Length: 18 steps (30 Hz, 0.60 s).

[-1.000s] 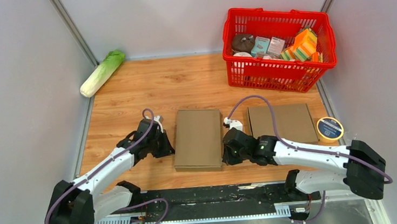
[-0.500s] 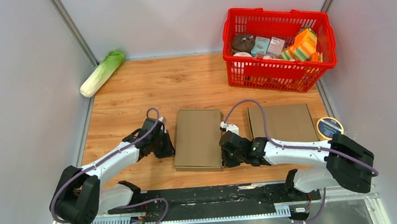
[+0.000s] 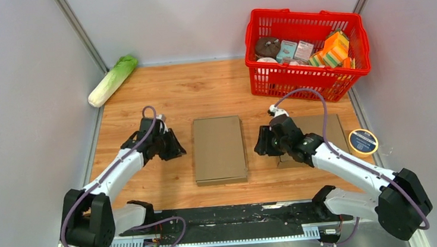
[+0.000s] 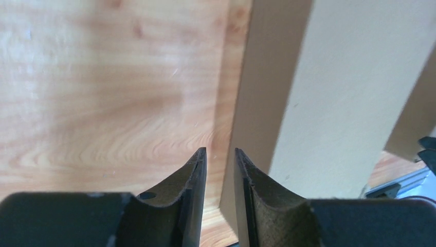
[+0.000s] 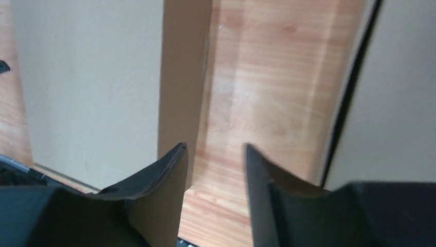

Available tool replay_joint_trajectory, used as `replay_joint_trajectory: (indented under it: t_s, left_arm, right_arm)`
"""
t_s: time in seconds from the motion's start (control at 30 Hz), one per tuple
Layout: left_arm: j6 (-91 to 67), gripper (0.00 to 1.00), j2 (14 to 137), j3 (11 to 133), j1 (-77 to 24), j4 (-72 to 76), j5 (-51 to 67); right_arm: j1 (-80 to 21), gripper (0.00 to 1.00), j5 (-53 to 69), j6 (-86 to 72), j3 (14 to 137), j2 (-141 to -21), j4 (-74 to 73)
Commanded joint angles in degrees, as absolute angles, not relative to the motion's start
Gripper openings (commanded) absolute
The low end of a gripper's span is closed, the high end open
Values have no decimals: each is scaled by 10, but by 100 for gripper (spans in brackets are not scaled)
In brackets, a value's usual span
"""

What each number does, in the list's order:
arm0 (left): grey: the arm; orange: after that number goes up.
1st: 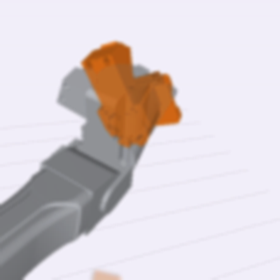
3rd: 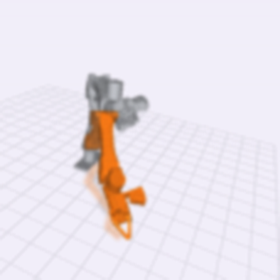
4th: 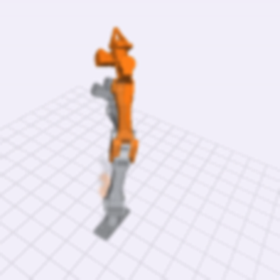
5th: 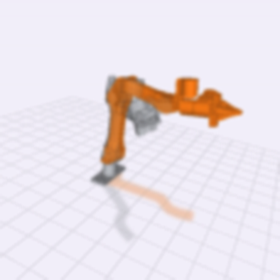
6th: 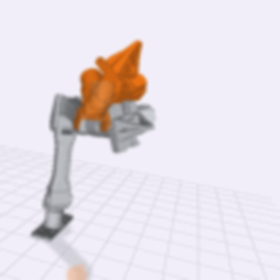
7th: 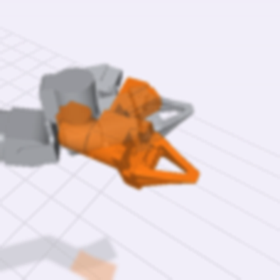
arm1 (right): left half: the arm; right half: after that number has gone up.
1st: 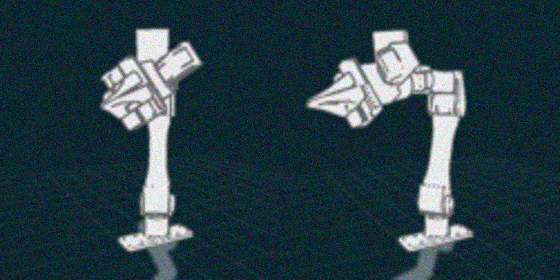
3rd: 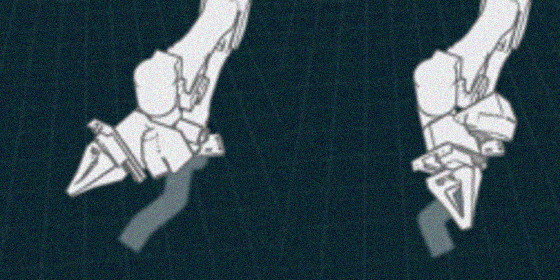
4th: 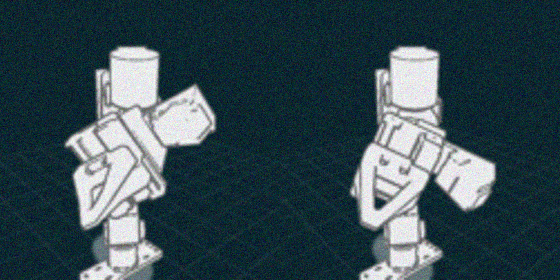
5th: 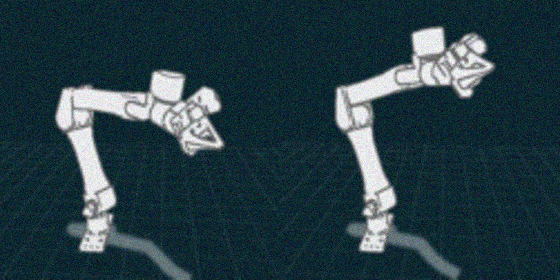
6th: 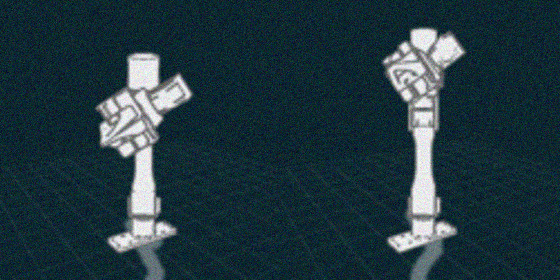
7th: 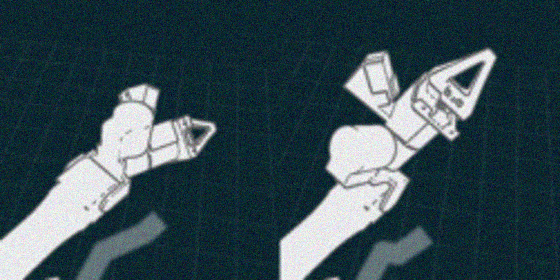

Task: Fold the paper box

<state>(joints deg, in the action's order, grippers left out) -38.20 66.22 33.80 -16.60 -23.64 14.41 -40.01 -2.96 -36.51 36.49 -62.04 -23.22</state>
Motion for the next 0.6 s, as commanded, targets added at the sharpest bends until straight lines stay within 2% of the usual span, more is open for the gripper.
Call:
replay_joint_trajectory:
  t_s: [0.0,0.07,0.17,0.2,0.27,0.33,0.43,0.57]
  left_arm:
    - [-346,36,711,418,-154,-224,185]
    - [-372,37,749,426,-154,-165,244]
    - [-401,51,769,404,-166,-64,283]
    - [-402,57,770,400,-184,-54,275]
    - [-401,59,783,406,-204,-35,264]
    - [-404,55,823,431,-225,-33,272]
    - [-420,49,860,459,-260,-11,271]
    - [-436,46,902,496,-287,-3,263]
  right_arm:
    - [-325,59,70,-280,403,-624,-226]
    - [-295,79,179,-277,404,-647,-165]
    - [-265,85,298,-291,423,-704,-87]
    - [-265,85,314,-293,431,-721,-77]
    - [-266,86,343,-301,444,-768,-49]
    - [-266,85,351,-310,461,-807,-34]
    - [-269,80,347,-318,480,-835,-37]
    - [-269,71,262,-303,502,-836,-106]
